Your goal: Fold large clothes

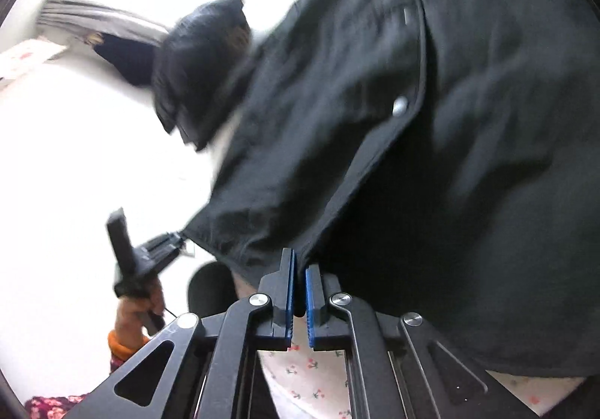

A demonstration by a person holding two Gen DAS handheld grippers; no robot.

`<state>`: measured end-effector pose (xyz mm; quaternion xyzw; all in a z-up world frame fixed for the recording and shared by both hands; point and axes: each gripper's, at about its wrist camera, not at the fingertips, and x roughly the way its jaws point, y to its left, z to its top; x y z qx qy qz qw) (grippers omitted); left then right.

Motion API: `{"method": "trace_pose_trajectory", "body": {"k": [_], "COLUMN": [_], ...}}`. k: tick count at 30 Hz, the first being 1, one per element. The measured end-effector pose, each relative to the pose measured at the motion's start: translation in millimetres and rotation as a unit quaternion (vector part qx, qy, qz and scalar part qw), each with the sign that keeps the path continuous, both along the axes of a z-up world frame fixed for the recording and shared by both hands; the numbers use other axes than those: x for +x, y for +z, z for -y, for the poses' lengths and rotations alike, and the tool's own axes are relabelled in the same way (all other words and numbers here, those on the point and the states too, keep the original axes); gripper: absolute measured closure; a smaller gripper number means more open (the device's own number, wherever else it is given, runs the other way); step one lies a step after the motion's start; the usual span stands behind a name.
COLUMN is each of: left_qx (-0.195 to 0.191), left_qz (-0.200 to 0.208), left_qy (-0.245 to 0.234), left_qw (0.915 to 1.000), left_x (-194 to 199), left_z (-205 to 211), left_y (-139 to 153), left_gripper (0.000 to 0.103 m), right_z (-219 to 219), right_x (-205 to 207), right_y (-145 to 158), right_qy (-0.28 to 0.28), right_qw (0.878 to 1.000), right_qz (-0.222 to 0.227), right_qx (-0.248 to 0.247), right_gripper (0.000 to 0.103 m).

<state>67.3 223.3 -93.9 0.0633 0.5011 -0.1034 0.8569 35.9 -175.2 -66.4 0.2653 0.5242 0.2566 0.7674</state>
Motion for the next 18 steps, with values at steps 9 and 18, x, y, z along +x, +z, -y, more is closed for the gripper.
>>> {"method": "trace_pose_trajectory", "body": {"k": [9, 18], "left_qx": [0.077, 0.068], "left_qz": [-0.088, -0.079], "left_qy": [-0.041, -0.019], "left_qw": [0.9924, 0.9944], "left_x": [-10, -11], "left_z": [18, -14], "left_y": [-40, 1], "left_gripper": [0.098, 0.024], "right_z": [-10, 11], "right_x": [-21, -25], "right_y": [-62, -47], "right_qy": [0.038, 0.036], "right_qw": [0.988, 0.981], "right_qz": [-0.089, -0.088], "right_qx": [-0.122, -0.172], "right_gripper": [0.099, 0.051]}}
